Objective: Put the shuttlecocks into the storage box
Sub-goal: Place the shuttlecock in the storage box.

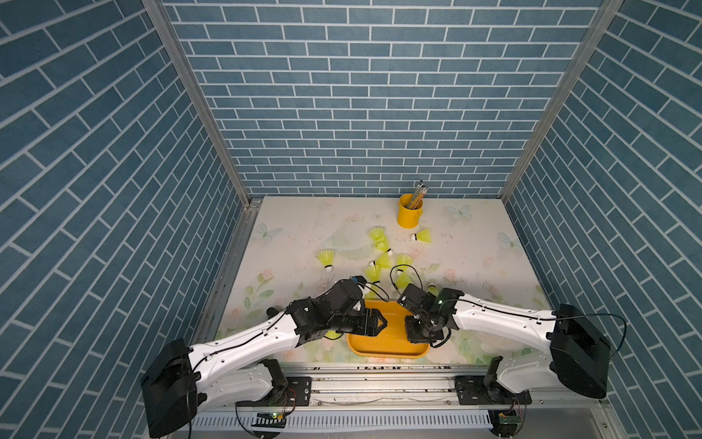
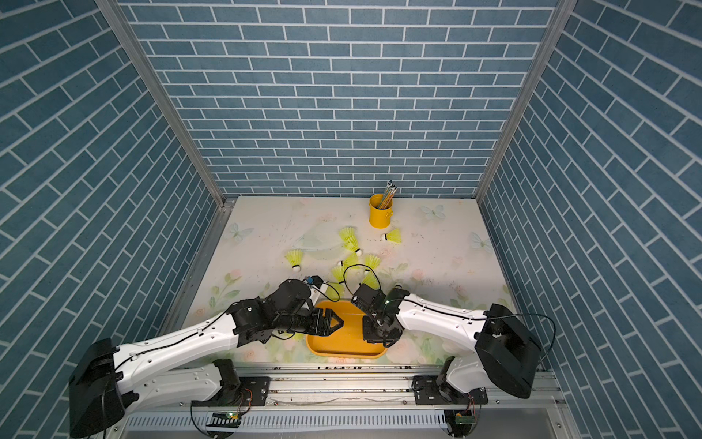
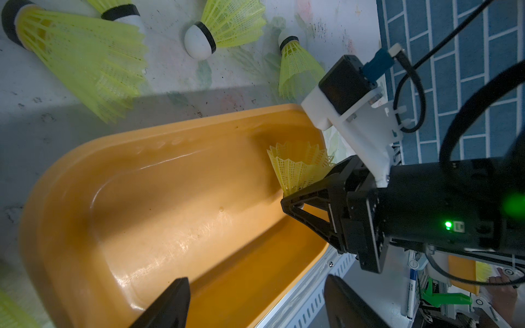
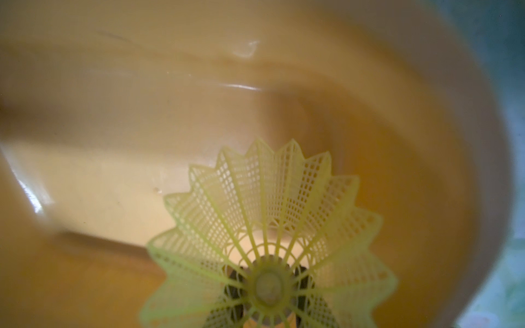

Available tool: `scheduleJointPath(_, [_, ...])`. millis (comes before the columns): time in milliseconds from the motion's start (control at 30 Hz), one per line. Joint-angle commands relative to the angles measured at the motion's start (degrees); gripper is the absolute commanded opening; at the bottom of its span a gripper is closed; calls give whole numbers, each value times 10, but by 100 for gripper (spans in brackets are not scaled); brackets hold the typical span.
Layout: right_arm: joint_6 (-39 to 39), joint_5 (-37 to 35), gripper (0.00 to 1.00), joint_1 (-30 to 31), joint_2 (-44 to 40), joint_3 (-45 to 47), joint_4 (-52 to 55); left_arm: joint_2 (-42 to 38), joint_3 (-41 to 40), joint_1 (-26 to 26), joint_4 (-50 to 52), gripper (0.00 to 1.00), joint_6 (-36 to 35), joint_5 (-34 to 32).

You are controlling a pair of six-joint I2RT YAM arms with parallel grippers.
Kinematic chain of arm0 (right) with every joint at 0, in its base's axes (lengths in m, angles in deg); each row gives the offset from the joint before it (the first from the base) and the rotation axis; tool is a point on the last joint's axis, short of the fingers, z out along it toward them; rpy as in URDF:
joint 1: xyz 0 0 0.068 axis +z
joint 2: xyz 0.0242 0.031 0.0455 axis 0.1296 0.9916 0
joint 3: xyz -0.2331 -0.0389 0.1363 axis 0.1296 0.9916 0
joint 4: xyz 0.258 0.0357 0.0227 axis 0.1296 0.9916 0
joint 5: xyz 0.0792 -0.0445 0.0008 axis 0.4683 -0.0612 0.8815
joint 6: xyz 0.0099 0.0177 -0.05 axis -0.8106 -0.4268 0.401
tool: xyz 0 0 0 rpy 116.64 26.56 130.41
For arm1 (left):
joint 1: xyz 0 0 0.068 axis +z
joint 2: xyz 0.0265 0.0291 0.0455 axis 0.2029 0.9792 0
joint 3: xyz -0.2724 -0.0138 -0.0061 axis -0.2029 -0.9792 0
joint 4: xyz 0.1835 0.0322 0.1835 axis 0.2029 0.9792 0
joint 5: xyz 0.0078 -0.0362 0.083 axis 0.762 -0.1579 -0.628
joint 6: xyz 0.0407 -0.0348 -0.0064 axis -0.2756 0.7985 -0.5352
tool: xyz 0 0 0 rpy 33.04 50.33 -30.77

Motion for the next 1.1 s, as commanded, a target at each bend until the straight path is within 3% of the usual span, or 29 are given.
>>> scheduleJointPath(0, [12,-7,20,3,14,-17,6,-2,4,-3,2,80,0,-11])
scheduleJointPath(567, [11,-22,43,3,24,-36,20,-9,17,-4,13,81,-3,-28])
scheduleJointPath(1067, [11,-64,44,4,-31,-119,82,-17,60,-2,61,81,-6,-84])
